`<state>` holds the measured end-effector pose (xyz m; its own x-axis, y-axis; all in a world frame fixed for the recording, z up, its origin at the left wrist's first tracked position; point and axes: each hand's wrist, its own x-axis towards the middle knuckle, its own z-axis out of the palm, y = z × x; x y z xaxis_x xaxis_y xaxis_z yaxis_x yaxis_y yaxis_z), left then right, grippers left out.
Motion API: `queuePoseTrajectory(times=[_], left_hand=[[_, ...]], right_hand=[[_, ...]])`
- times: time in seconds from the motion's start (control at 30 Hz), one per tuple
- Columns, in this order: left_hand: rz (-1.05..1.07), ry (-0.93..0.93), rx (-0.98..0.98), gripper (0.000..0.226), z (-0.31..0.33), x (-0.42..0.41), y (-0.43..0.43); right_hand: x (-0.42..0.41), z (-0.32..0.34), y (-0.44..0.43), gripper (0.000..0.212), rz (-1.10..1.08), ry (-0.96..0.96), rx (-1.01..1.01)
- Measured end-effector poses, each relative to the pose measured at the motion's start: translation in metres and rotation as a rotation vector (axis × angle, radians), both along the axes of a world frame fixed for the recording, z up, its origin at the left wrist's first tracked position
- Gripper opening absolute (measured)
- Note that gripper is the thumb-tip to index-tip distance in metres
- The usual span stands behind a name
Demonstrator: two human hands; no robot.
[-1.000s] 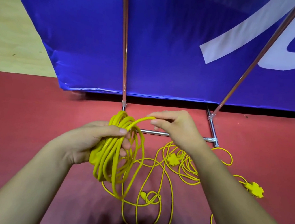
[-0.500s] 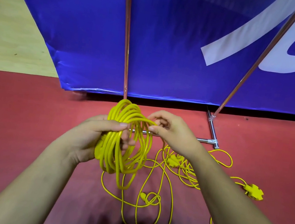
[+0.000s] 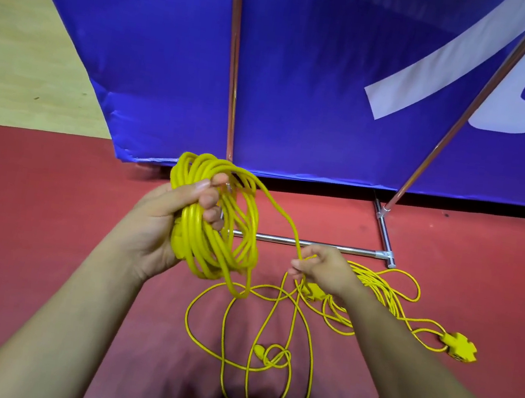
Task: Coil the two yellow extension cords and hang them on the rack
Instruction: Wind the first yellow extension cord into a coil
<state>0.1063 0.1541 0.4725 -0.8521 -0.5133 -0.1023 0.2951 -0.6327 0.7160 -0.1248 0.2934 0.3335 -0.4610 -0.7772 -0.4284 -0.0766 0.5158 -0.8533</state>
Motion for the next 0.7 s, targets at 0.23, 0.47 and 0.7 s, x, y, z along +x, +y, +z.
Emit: queuePoseTrajectory(times=[0.23,0.47,0.7], left_hand=[[0.111,-0.275,-0.172,0.017,0.0,-0.001,0.003],[-0.069,-0.454,-0.37,0.009,-0.006,-0.008,0.021],[-0.198,-0.189,-0.111,0.009,-0.004,-0.003,0.015]], right_hand=[[0.025,0.056,-0.018,0.018,0.084,0.041,-0.003],[0.049,0.164,-0.017,0.012,0.71,0.054,-0.007],[0.023,0.137,-0.012,0.014,0.372,-0.227,-0.364]])
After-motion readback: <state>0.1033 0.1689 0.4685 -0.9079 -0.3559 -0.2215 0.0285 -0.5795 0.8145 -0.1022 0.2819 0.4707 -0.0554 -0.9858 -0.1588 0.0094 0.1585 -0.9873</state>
